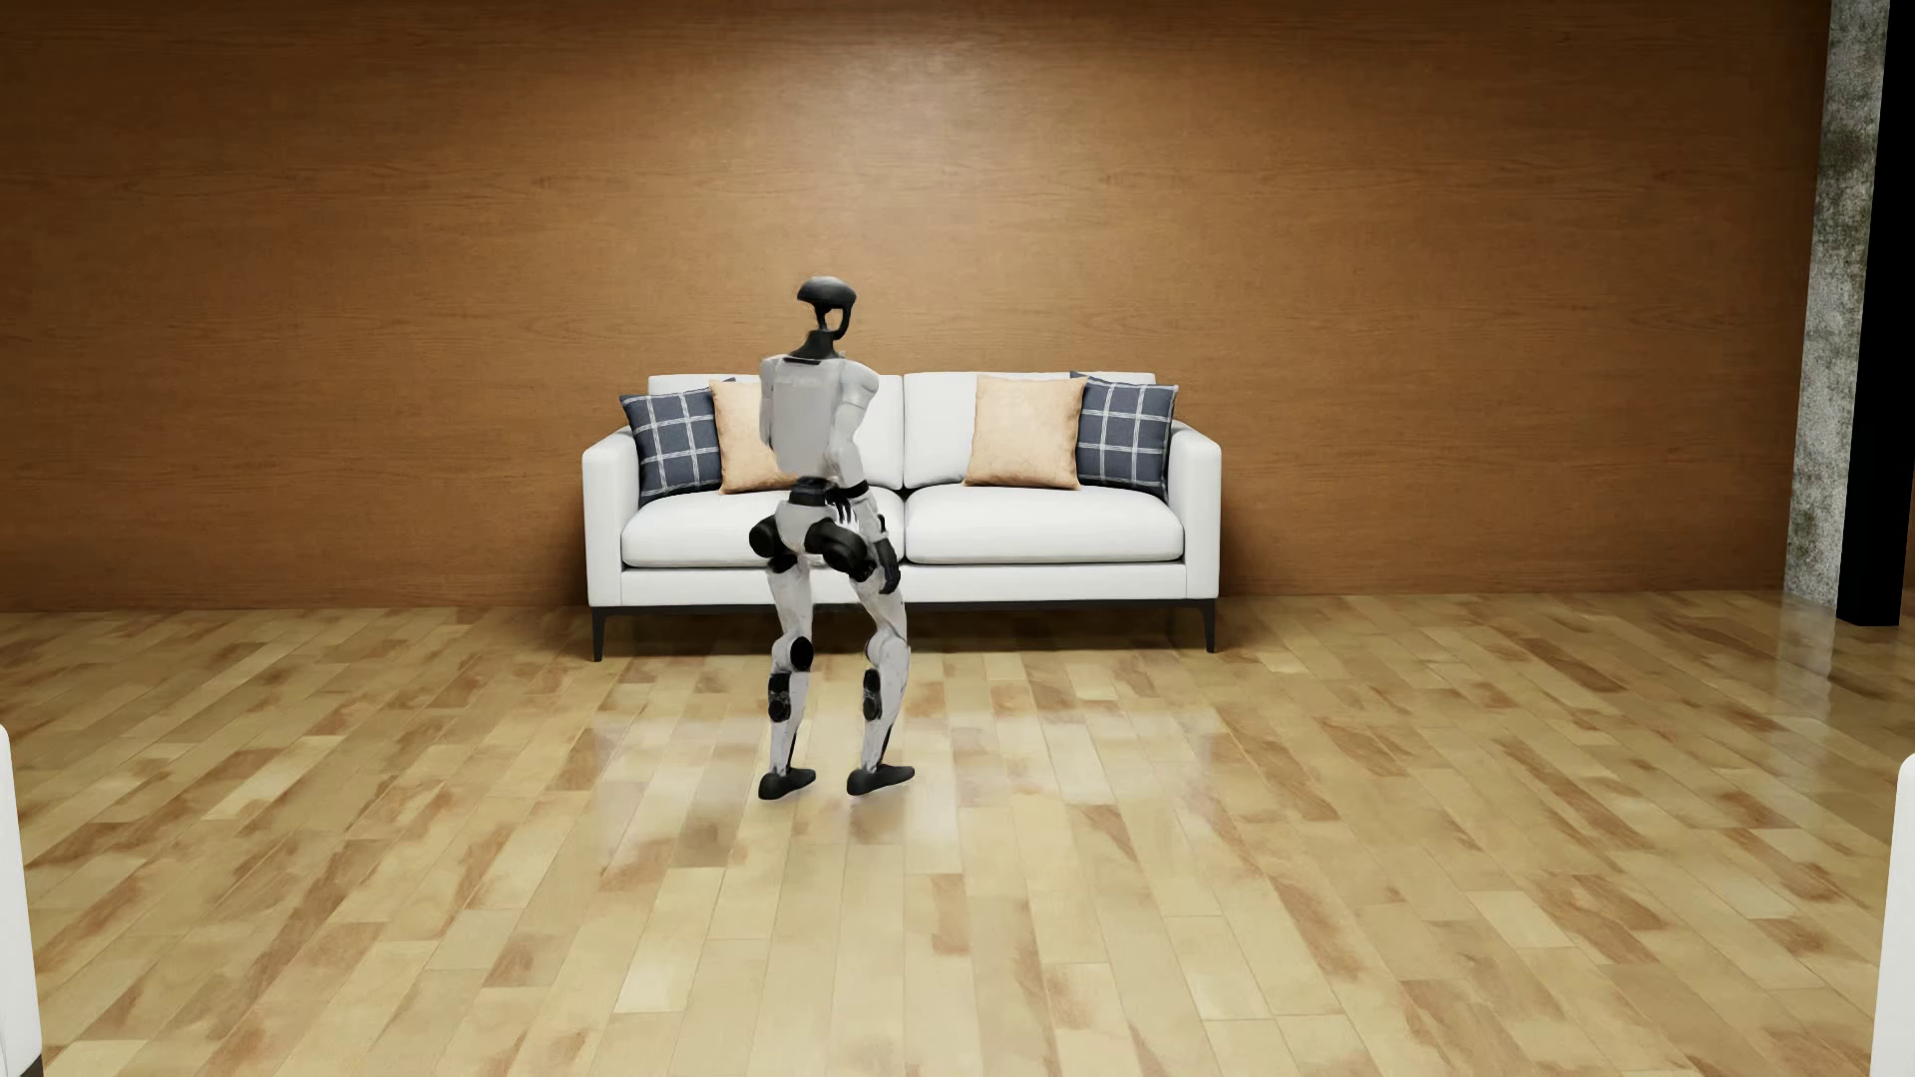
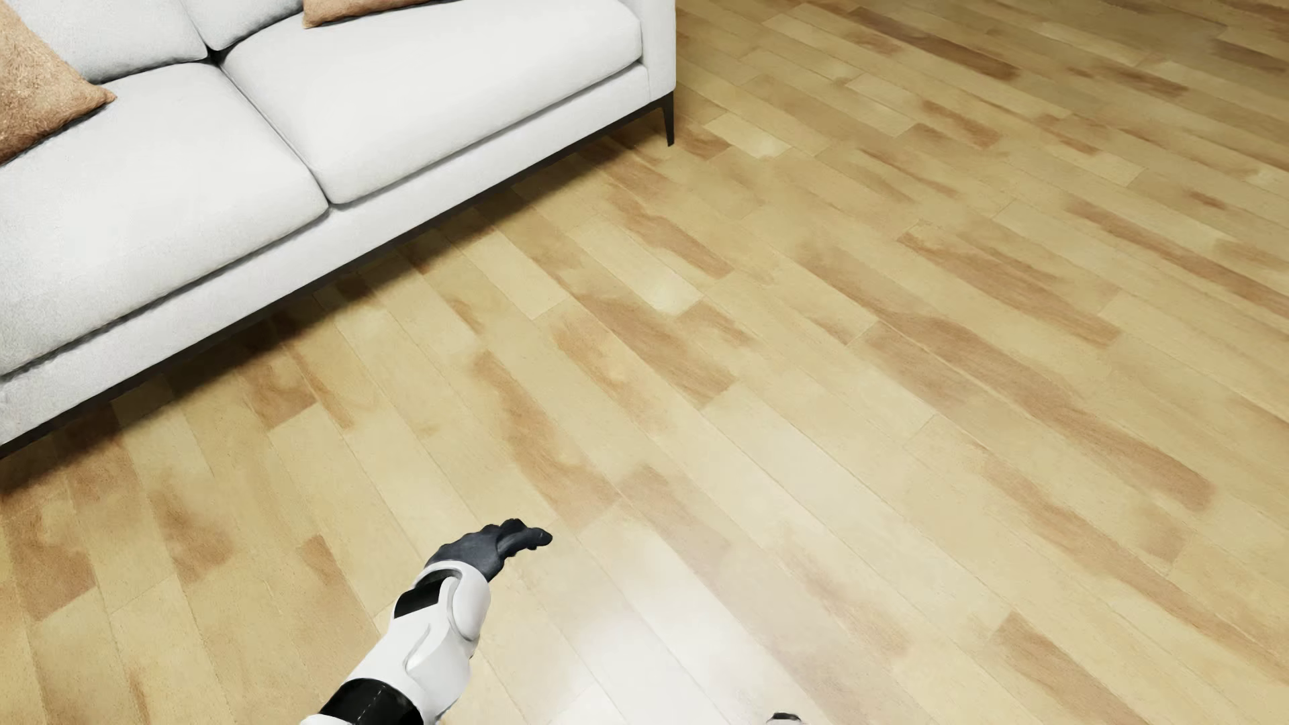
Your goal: Walk towards the sofa
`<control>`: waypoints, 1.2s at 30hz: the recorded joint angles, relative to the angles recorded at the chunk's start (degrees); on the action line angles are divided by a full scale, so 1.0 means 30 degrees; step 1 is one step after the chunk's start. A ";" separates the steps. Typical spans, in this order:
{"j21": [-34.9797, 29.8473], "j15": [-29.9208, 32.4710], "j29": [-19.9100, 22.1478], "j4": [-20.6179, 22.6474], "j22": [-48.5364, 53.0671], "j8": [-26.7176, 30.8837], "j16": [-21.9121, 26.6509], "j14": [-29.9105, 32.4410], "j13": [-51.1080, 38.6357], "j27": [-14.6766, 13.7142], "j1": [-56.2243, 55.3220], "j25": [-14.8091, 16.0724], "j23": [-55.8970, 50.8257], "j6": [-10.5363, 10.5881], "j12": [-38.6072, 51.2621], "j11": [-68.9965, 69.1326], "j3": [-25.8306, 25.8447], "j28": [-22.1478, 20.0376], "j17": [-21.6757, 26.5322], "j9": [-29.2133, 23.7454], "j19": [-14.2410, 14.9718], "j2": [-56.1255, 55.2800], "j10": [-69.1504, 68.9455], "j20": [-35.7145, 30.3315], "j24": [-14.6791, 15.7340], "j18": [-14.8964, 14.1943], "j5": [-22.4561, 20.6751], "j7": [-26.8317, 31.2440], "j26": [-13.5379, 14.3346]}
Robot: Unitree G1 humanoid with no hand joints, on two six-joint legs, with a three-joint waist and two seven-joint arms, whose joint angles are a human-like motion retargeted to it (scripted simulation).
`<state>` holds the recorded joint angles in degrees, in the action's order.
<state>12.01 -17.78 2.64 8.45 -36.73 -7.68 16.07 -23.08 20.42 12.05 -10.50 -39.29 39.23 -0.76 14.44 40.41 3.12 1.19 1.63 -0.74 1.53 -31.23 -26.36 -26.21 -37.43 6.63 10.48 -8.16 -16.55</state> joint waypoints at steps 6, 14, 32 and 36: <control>-0.1015 0.5066 -0.0914 0.1420 -0.2086 -0.0531 0.0061 -0.0944 -0.0752 0.0438 0.3267 -0.0058 -0.0274 0.0055 -0.1621 -0.6266 0.0466 -0.3475 0.1346 0.0187 -0.2437 -0.0977 0.0272 0.1954 0.2367 0.0271 -0.2789 0.6436 -0.0922; -0.1155 -0.0584 0.0678 -0.1887 -0.7622 -0.5782 0.1197 0.6511 -0.3988 -0.0234 -0.4812 0.0424 0.1402 0.0535 -0.7354 -0.4435 0.0687 0.2307 0.1391 -0.0328 -0.2172 0.5052 -1.6713 -0.1752 0.1501 -0.7107 -0.1240 0.4662 -0.2432; -0.4027 0.3962 -0.0243 -0.2900 -0.4159 0.1299 -0.2663 0.2701 -0.6334 -0.0106 -0.2768 -0.0205 0.1431 -0.0233 -0.5888 1.2437 -0.1188 -0.1696 0.1272 -0.0136 0.0662 0.0626 -0.0932 0.2610 -0.0013 0.0016 0.0500 -0.3699 -0.1826; -0.1261 0.2738 0.0671 -0.1853 -0.3950 -0.0544 -0.0615 0.1157 -0.3376 0.0712 -0.0157 0.1232 0.1744 -0.0618 -0.0575 0.3226 -0.0305 -0.1736 0.1827 -0.0022 0.0742 -0.0836 -0.0053 0.2107 -0.0326 -0.0803 0.1291 -0.2182 -0.1590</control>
<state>8.23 -9.57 4.65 2.89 -48.58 -9.31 14.22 -19.60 10.30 14.18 -10.97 -35.59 44.47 -2.61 12.72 50.08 2.20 -4.02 7.11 -0.81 3.75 -33.74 -26.52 -19.89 -38.41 4.22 14.36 -14.71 -21.32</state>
